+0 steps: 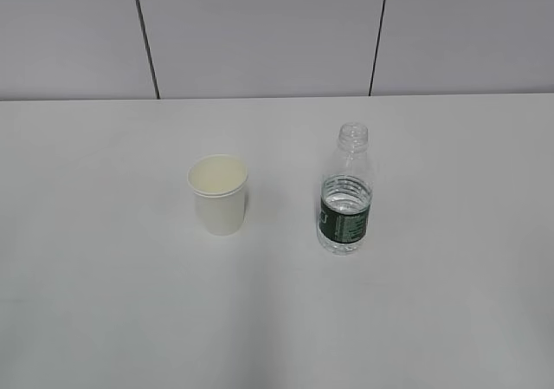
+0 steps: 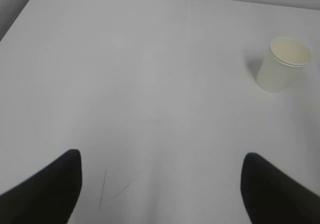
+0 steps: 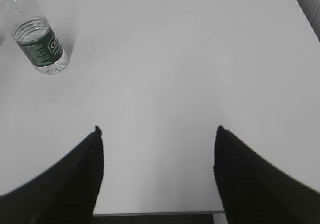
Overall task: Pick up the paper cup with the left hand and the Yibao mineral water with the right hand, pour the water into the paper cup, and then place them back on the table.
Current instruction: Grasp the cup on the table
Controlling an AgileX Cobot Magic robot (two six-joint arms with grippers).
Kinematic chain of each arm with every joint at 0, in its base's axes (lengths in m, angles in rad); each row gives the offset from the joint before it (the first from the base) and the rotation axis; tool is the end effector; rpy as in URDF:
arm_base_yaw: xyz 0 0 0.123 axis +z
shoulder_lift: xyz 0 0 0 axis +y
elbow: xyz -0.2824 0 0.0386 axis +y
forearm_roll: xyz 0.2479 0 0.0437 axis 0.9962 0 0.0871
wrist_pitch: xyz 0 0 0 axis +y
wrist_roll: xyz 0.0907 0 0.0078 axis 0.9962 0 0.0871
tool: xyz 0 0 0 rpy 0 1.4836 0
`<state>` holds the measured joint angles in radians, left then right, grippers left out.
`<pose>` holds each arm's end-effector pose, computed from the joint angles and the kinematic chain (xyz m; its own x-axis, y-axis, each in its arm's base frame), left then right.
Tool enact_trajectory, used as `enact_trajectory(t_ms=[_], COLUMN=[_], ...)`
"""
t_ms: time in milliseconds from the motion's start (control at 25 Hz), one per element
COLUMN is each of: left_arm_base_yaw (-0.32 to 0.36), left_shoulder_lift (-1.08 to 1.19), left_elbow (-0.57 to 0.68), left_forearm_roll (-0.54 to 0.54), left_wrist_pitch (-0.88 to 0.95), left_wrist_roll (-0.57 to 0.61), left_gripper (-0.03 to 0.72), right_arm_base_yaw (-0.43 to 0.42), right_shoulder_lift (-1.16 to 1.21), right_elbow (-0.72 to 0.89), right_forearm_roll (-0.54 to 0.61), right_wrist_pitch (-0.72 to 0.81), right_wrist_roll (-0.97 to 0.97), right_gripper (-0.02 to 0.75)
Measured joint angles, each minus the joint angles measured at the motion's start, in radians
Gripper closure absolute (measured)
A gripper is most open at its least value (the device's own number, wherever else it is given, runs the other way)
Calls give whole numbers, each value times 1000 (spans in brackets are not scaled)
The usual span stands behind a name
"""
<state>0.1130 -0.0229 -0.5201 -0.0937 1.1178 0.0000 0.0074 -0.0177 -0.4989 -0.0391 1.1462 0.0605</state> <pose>-0.0124 -0.0091 0.2782 -0.4620 -0.0936 -0.8819 -0.0575 0.9955 -0.0756 -0.0112 -0.0033 0.2700 -0.5144 0.0405 -0.8566 0.0460 0.9987 0.0197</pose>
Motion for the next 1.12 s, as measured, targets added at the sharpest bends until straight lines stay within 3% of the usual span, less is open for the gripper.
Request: enact_trajectory(t_ms=[800, 1120], left_arm_base_yaw=[0, 0], left_shoulder_lift=[0, 0], left_elbow=[-5, -19], left_forearm_roll=[0, 4], left_wrist_pitch=[-11, -162], left_wrist_roll=[0, 0], left_gripper=[103, 104], right_arm_base_yaw=[0, 0], right_shoulder_lift=[0, 0], right_elbow=[0, 0], right_forearm_roll=[0, 0], right_wrist_pitch=[0, 0], right_wrist_roll=[0, 0], right_gripper=[199, 199])
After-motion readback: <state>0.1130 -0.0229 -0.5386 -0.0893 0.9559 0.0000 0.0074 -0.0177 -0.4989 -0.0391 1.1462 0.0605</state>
